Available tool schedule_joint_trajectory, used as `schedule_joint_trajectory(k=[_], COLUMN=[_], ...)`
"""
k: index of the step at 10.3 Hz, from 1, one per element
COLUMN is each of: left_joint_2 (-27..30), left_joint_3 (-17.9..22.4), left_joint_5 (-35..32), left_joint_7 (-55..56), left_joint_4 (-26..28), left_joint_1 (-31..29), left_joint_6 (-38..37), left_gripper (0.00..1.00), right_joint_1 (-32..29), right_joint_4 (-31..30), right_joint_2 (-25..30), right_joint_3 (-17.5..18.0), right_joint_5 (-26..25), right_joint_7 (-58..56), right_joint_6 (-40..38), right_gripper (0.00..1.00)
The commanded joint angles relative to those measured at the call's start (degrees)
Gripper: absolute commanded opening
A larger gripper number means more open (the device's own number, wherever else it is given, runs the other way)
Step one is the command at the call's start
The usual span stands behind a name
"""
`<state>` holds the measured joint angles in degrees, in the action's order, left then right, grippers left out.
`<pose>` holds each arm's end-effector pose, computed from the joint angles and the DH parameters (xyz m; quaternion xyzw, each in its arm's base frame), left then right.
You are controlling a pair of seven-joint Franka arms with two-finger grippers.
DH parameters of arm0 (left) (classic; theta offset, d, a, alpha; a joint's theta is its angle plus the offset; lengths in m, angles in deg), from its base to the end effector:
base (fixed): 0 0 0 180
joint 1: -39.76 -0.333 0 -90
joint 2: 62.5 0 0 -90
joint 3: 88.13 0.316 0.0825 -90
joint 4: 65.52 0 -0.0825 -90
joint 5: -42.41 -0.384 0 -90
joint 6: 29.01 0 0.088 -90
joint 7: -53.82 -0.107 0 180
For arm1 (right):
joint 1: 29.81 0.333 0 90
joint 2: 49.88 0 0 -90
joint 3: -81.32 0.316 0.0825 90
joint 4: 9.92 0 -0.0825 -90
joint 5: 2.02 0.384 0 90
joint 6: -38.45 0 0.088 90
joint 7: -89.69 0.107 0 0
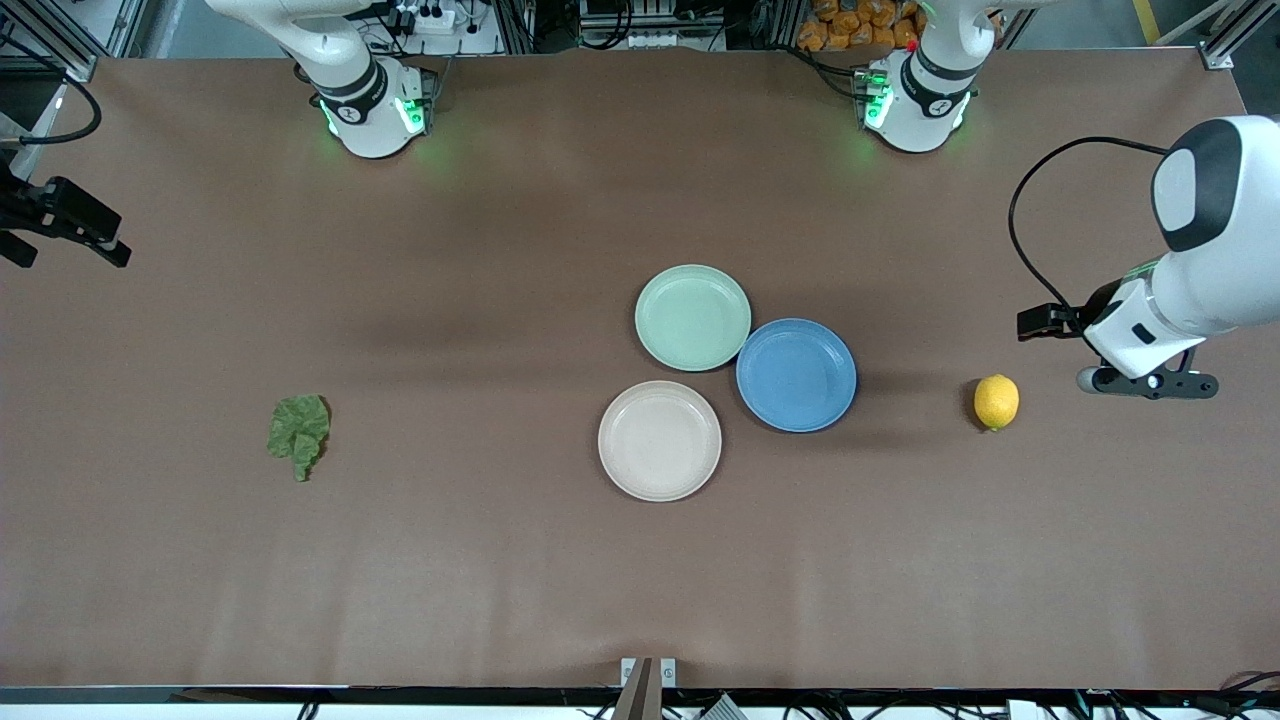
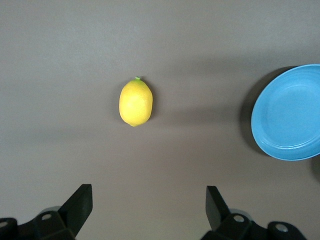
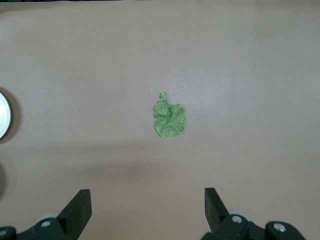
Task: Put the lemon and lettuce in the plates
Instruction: 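Reach the left gripper to the lemon while the right gripper reaches the lettuce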
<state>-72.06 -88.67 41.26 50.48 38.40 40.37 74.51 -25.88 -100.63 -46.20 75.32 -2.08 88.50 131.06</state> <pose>0.5870 -0.0099 0.4330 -0.9953 0.0422 0.0869 0.0071 0.5389 -0.0217 0.6578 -0.9988 0.0077 -0.0486 0.0015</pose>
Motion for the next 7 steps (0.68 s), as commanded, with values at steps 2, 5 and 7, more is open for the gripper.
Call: schedule_joint_trajectory(k=[2, 5, 7], left_joint_2=[-1.15, -4.66, -5.46], left_joint_3=[-0.16, -0.16, -0.16], left_joint_5=[-3.76, -5.09, -5.09], left_joint_7=[-0.43, -0.43, -0.43], left_joint_4=[1.91, 1.91, 2.43], left_joint_1=[-0.25, -0.95, -0.87], left_joint_6=[2.47, 5.11, 5.82], left_gripper=[1.00, 1.00, 1.00], right_joint_1=[-0.06, 0.02, 0.02], right_joint_4=[-0.08, -0.08, -0.08], right_joint_2=[0.36, 0.45, 0.45], right_joint_3=[0.11, 0.11, 0.11], right_joint_5=[-0.83, -0.83, -0.83], right_joint_7=[1.01, 1.01, 1.01], right_joint_6=[0.02, -0.06, -0.06], right_gripper=[1.00, 1.00, 1.00])
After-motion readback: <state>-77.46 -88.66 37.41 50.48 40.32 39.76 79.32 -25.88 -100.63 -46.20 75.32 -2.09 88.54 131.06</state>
